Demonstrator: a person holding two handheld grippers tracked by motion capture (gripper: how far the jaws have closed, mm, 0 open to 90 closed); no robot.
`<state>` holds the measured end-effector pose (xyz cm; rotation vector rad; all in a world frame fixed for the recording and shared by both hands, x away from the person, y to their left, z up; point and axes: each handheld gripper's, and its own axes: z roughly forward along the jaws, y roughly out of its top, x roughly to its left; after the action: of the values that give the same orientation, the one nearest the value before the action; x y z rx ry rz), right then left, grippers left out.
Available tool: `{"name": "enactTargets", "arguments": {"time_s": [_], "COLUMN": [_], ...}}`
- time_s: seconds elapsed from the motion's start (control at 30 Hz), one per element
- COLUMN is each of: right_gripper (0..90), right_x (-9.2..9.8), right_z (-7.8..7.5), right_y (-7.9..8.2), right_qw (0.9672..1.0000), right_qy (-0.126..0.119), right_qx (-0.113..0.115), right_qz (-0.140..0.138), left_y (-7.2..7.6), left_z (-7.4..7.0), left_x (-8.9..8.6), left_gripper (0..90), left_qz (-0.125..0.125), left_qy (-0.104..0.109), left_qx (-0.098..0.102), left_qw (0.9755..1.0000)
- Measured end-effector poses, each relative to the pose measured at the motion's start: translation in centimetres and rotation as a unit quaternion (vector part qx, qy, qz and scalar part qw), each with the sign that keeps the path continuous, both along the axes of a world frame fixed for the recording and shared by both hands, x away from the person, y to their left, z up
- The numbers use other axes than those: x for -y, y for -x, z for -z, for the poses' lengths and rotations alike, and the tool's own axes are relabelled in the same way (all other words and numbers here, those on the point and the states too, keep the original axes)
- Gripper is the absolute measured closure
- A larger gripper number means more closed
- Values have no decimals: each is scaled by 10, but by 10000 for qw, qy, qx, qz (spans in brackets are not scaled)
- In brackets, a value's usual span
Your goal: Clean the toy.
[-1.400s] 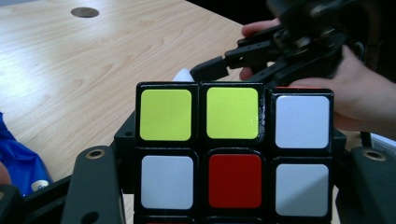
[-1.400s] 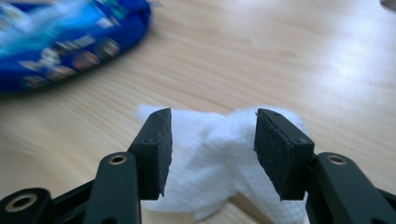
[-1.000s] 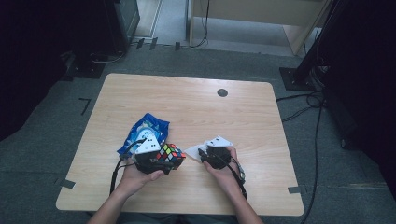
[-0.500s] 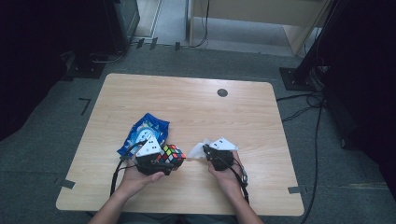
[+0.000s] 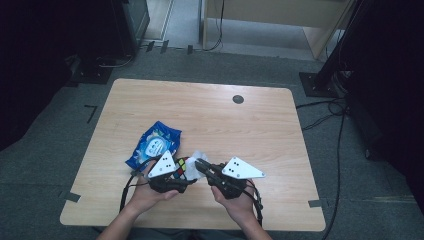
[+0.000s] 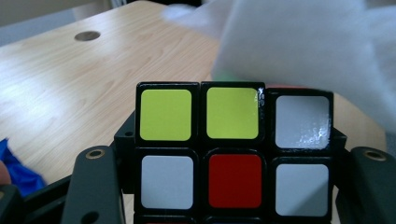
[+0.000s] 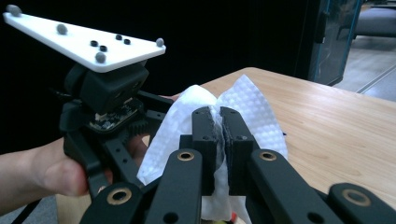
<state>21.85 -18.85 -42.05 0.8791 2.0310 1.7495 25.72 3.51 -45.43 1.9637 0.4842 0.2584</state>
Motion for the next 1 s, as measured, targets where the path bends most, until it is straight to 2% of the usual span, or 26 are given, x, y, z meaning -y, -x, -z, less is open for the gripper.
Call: {"name": "enactTargets", "arguments": {"time_s": [0.17, 0.23, 0.3, 0.37, 0.47, 0.53, 0.6, 0.67, 0.73, 0.8, 0.87, 0.93, 1.0], "right_gripper": [866, 865, 865, 866, 866, 866, 867, 869, 869, 869, 869, 868, 865], "right_x": [-6, -9, -10, -8, -3, 0, -1, -5, -5, -5, -12, -17, -19], "right_z": [6, 10, 11, 14, 20, 22, 21, 18, 15, 11, 7, 5, 2], "right_y": [-4, -6, -7, -9, -13, -13, -9, -3, 0, 2, 7, 11, 11], "right_qw": [9999, 9998, 9996, 9985, 9970, 9968, 9971, 9961, 9964, 9984, 9984, 9979, 9979], "right_qy": [3, 57, 151, 400, 519, 534, 579, 704, 640, 465, 510, 564, 529], "right_qx": [-156, -177, -158, -102, -242, -299, -216, -37, 78, 81, 189, 316, 358], "right_qz": [48, 62, 149, 369, 517, 506, 439, 521, 542, 318, 140, 104, 83], "left_y": [5, 7, 7, 6, 4, 1, -1, -2, -2, -1, 1, 4, 6], "left_z": [-3, -3, -4, -7, -10, -11, -11, -11, -11, -9, -7, -4, -4], "left_x": [4, 4, 2, -1, -7, -11, -13, -16, -16, -11, -7, -1, 3], "left_gripper": [339, 339, 339, 340, 340, 340, 340, 340, 340, 340, 340, 340, 340], "left_qz": [193, 169, 154, 96, 8, -80, -104, -32, -82, -144, -88, -27, 16], "left_qy": [62, 8, 43, 125, 232, 306, 360, 455, 372, 172, 106, -16, -14], "left_qx": [124, 229, 242, 272, 241, 203, 142, 46, 71, 134, 125, 164, 165], "left_qw": [9997, 9996, 9996, 9995, 9994, 9993, 9992, 9989, 9993, 9997, 9998, 9999, 9999]}}
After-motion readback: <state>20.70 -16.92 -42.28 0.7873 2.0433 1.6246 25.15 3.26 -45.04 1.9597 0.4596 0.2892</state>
